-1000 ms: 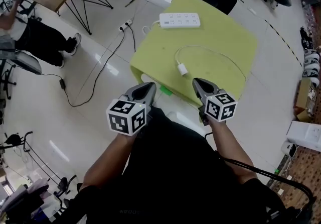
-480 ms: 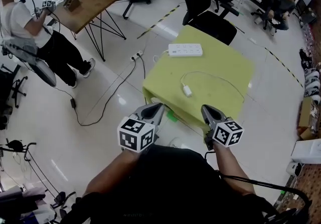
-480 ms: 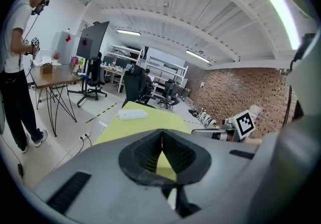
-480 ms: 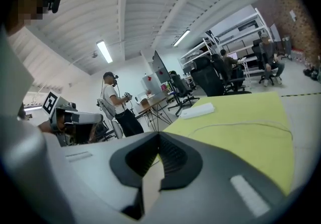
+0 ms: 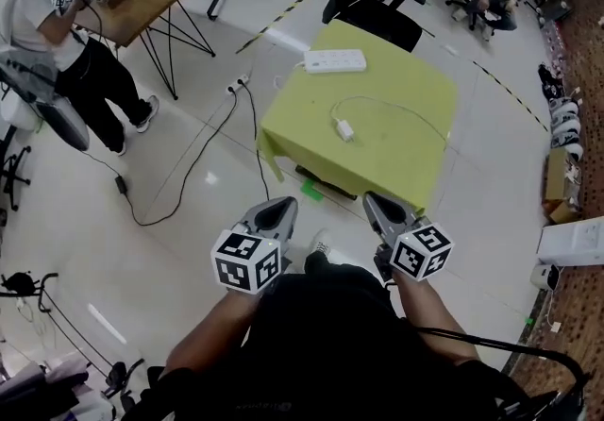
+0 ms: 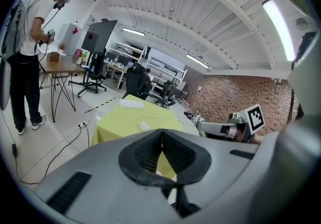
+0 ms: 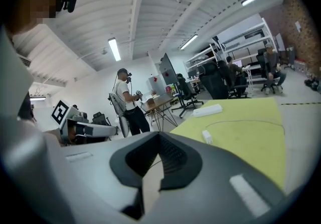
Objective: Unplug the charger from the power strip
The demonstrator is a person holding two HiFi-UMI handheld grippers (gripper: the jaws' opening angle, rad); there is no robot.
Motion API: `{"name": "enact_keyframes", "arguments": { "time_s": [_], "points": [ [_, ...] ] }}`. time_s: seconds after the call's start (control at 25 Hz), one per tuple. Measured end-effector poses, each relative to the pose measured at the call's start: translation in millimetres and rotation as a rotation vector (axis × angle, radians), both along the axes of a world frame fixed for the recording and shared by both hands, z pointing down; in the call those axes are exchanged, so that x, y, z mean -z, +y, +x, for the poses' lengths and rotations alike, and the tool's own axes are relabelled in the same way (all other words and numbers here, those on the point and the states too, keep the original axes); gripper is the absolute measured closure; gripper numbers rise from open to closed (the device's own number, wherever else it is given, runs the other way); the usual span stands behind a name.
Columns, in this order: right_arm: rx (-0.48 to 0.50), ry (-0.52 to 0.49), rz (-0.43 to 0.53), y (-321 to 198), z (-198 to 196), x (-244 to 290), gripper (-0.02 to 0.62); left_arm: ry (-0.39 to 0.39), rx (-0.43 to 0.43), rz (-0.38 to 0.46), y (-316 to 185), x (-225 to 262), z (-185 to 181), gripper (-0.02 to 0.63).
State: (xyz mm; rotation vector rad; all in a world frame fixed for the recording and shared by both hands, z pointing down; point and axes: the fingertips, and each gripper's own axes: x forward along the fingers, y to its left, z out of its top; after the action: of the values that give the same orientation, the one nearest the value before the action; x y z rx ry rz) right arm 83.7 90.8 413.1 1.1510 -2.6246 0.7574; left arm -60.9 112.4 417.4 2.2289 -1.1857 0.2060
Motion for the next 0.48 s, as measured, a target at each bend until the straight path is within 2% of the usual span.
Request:
{"name": "enact_keyframes", "arguments": {
  "time_s": [0.24,0.48],
  "points": [
    [-0.010,0.039,0.051,39.2,10.9,17.3,0.595,0.020,-0.046,0.057,11.6,14.8,18.8,0.598],
    [0.031,0.052,0.044,50.0,19.0,14.1,0.595,0.025,-0.003,0.072,22.4,19.7,24.7,0.599]
  ]
}}
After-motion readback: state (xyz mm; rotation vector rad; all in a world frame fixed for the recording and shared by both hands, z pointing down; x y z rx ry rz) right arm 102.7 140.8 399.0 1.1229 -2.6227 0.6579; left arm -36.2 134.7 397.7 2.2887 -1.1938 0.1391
